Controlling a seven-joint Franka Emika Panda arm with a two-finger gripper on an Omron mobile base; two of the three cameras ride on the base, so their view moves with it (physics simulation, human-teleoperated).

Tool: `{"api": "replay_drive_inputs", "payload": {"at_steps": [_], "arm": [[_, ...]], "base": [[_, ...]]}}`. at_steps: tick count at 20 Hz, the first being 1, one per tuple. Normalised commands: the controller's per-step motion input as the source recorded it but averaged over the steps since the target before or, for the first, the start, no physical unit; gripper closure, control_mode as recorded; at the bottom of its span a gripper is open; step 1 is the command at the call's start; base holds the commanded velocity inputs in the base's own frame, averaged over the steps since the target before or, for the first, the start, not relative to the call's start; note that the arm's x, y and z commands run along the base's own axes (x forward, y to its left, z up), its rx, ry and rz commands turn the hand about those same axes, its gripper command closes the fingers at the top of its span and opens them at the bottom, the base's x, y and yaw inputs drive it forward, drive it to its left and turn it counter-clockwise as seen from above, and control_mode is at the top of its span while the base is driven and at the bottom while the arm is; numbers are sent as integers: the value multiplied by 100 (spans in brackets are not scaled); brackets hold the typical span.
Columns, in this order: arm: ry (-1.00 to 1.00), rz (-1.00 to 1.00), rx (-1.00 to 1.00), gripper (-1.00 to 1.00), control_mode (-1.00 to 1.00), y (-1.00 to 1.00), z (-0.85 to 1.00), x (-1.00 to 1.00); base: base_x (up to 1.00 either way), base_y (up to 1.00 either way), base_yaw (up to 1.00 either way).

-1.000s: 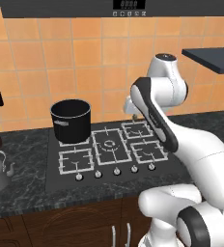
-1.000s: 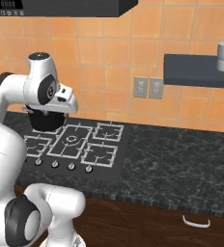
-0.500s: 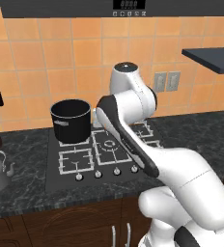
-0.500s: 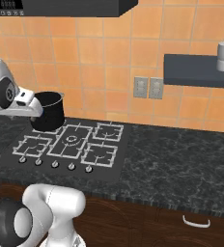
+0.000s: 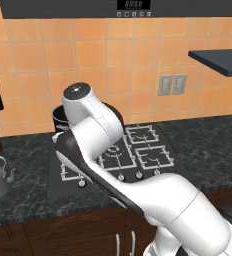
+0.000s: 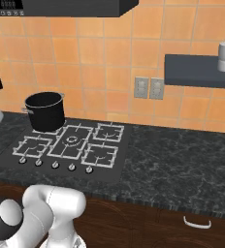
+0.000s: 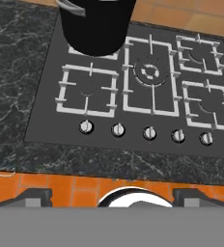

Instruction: Pick the kettle from the counter and place it on a stove burner. Then turn the burner on.

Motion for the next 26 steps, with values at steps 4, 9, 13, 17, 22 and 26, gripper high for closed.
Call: {"api": "replay_drive_inputs", "payload": {"at_steps": [4,9,13,17,22,26], "arm": [[-6,5,-9,-100,-100,100,-2,-52],[-1,27,7,-100,-100,81,-42,-41],[-1,4,-3,-100,-100,26,-5,17],[0,28,-19,-100,-100,97,-8,73],[3,24,-8,-100,-100,81,-6,98],[7,12,-4,-100,-100,74,-14,97]], "base": [[0,0,0],[0,0,0],[0,0,0],[0,0,0],[0,0,0],[0,0,0]]}}
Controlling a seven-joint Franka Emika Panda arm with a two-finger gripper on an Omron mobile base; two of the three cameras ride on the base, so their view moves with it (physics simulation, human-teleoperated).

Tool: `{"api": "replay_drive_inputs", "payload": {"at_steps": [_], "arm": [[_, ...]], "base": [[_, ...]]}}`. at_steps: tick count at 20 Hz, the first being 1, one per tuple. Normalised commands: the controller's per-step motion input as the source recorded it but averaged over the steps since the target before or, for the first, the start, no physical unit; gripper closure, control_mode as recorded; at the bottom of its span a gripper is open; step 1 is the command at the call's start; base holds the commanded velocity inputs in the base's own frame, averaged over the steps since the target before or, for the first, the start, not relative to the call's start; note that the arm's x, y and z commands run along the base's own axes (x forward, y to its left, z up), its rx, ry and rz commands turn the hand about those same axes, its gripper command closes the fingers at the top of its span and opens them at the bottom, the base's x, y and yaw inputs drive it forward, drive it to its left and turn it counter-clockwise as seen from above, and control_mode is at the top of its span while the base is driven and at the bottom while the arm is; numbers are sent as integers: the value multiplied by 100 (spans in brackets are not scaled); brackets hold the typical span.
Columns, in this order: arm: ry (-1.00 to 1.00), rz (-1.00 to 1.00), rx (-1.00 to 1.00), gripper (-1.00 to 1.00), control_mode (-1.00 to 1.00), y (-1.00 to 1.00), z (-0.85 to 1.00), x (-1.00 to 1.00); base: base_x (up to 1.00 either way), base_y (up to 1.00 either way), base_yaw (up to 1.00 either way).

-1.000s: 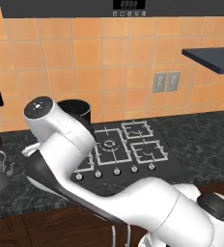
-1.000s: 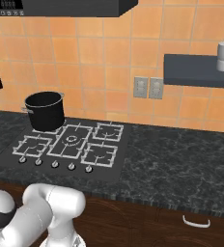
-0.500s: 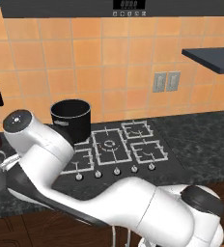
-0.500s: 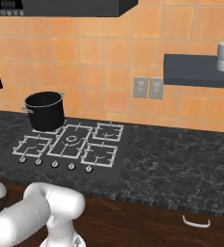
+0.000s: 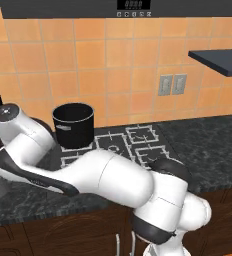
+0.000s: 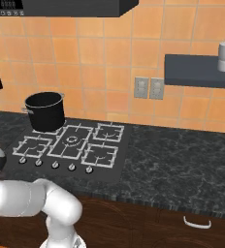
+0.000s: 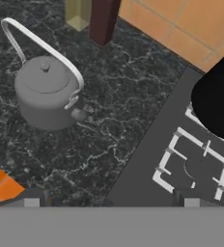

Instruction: Pick the kettle from the counter and place it on a stove burner. Then turn the burner on.

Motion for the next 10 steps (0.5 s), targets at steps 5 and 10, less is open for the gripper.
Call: {"api": "replay_drive_inputs", "payload": {"at_steps": [5,10], "arm": [[11,0,-11,-100,-100,33,-15,13],[2,1,0,-100,-100,32,-15,3]], "base": [[0,0,0],[0,0,0]]}}
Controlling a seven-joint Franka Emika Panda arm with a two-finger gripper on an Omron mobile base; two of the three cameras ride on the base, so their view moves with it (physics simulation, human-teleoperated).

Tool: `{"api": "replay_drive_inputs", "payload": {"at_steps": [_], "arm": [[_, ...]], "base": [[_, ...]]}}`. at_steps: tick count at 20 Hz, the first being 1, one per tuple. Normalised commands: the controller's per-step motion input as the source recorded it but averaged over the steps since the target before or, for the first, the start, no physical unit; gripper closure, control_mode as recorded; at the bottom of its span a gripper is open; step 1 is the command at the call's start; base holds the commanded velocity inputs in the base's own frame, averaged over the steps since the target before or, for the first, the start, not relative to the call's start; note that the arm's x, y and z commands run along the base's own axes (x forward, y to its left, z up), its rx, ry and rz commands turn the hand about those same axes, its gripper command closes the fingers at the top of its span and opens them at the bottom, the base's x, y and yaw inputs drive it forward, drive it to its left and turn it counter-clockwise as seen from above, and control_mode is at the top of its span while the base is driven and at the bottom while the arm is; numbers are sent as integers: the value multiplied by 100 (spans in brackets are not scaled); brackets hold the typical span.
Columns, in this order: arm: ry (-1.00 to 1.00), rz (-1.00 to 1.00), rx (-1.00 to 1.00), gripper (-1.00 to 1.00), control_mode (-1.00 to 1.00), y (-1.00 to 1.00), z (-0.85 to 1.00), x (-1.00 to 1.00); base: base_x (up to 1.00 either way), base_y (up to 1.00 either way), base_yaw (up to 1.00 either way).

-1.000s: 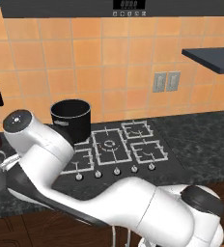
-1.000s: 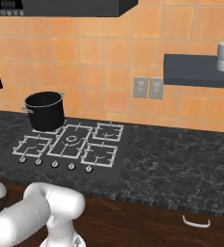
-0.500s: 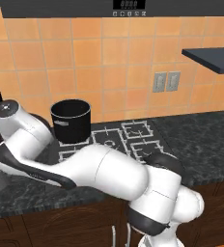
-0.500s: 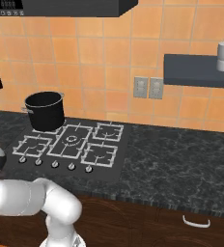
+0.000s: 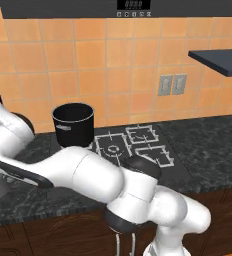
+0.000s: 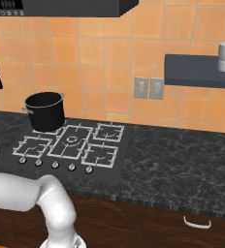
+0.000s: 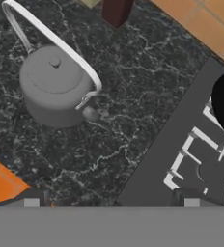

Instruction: Pick the kettle from the counter and place it on a stove burner. Then turn the burner on.

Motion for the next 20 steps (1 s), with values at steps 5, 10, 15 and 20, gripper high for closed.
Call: {"api": "replay_drive_inputs", "payload": {"at_steps": [5,10,15,20], "arm": [[7,5,-5,-100,-100,36,-61,5],[0,2,0,-100,-100,16,-5,21],[1,1,-4,-100,-100,5,-14,11],[1,9,0,-100,-100,11,-25,39]], "base": [[0,0,0],[0,0,0],[0,0,0],[0,0,0]]}}
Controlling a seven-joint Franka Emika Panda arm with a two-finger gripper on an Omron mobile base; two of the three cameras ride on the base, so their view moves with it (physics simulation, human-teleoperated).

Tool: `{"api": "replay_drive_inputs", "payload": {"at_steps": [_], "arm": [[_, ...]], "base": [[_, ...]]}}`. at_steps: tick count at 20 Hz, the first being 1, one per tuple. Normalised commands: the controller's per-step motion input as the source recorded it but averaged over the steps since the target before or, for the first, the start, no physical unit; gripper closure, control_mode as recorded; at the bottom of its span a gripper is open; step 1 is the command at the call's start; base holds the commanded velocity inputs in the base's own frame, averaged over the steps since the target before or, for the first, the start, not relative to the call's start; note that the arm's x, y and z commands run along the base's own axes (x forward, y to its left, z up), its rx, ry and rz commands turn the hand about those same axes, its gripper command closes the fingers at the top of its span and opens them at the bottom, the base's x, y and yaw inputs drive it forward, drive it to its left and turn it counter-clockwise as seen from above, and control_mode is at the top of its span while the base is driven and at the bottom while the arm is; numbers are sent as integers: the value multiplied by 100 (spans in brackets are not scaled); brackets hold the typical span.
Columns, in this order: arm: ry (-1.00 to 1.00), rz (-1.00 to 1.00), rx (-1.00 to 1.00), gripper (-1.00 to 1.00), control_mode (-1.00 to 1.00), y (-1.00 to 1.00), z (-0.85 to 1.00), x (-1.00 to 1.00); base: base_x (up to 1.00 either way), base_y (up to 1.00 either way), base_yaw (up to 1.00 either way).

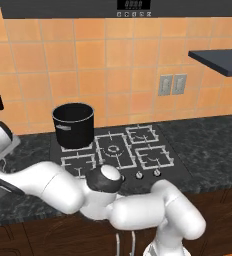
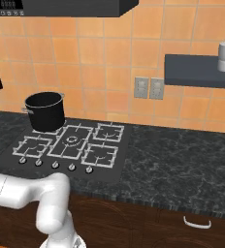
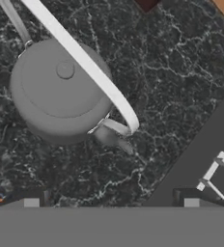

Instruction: Pick the kettle from the counter and place it on a stove burner. Then turn the burner on.

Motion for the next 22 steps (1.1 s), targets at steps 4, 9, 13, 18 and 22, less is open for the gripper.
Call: {"api": "replay_drive_inputs", "payload": {"at_steps": [4,9,13,18,22], "arm": [[0,11,0,-100,-100,11,-14,42],[1,13,0,-100,-100,24,-26,27],[0,18,0,-100,-100,27,-21,20],[0,5,0,-100,-100,1,-2,0],[0,0,-3,-100,-100,0,-22,4]], "base": [[0,0,0],[0,0,0],[0,0,0],[0,0,0],[0,0,0]]}}
